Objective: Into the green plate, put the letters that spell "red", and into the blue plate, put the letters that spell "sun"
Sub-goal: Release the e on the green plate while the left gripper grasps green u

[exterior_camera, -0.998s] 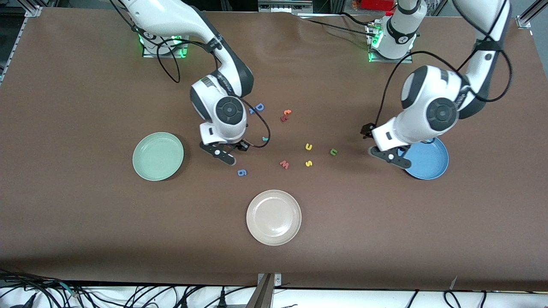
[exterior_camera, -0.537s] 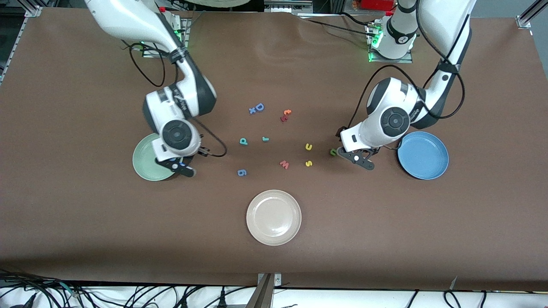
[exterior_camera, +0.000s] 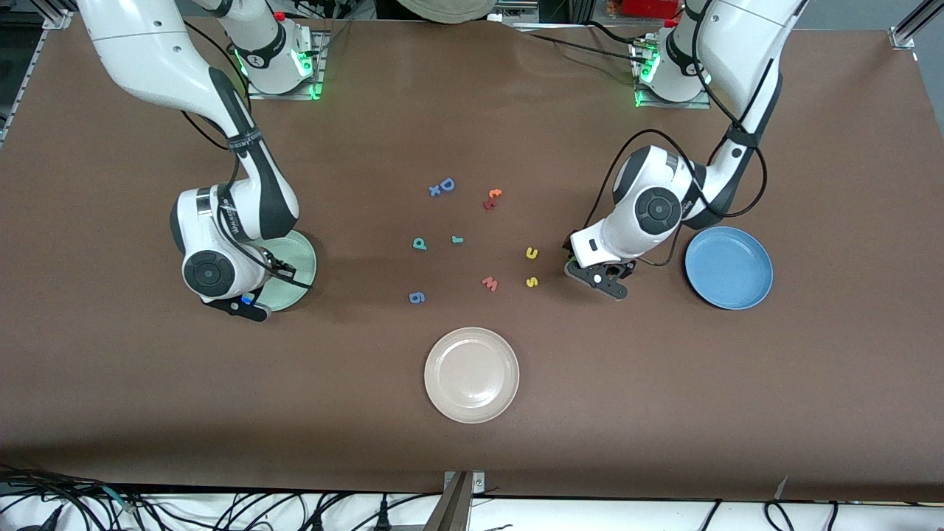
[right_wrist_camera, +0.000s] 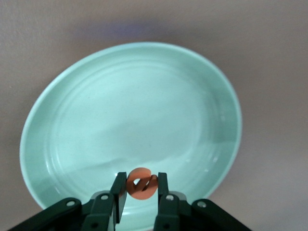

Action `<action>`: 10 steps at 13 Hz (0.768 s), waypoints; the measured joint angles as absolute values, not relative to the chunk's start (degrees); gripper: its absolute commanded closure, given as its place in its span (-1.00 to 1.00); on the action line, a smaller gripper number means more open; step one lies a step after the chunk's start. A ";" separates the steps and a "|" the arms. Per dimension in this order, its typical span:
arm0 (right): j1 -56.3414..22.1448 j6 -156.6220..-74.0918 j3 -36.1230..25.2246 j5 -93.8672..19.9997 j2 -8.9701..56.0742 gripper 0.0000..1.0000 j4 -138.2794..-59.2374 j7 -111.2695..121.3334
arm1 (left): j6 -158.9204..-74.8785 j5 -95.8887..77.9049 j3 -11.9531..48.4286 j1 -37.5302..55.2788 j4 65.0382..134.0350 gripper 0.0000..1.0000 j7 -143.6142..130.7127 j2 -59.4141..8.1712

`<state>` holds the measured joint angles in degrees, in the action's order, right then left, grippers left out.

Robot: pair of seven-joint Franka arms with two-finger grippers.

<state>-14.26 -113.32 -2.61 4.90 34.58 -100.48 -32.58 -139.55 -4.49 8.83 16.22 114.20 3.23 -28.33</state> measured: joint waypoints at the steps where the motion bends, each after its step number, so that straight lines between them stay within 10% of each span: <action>1: -14.26 -114.27 -2.41 4.34 35.28 0.64 -101.11 -32.58 | -140.51 -4.49 8.82 16.87 114.94 -0.80 1.32 -28.59; 2: -14.24 -114.76 -2.38 3.15 35.93 0.58 -101.40 -32.58 | -141.09 -4.49 8.83 17.71 115.39 -0.80 -0.16 -28.86; 4: -14.18 -115.12 -2.36 1.84 36.50 -0.89 -101.40 -32.57 | -141.48 -4.49 8.83 18.78 115.56 -0.79 -1.50 -29.43; 10: -14.12 -111.46 -2.23 1.35 34.58 -0.99 -99.63 -32.43 | -143.27 -4.49 8.78 19.52 115.73 -0.44 -1.60 -31.56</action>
<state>-14.12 -111.46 -2.23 1.35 34.58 -99.63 -32.43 -143.27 -4.49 8.78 19.52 115.73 -1.60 -31.56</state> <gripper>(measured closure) 0.079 0.203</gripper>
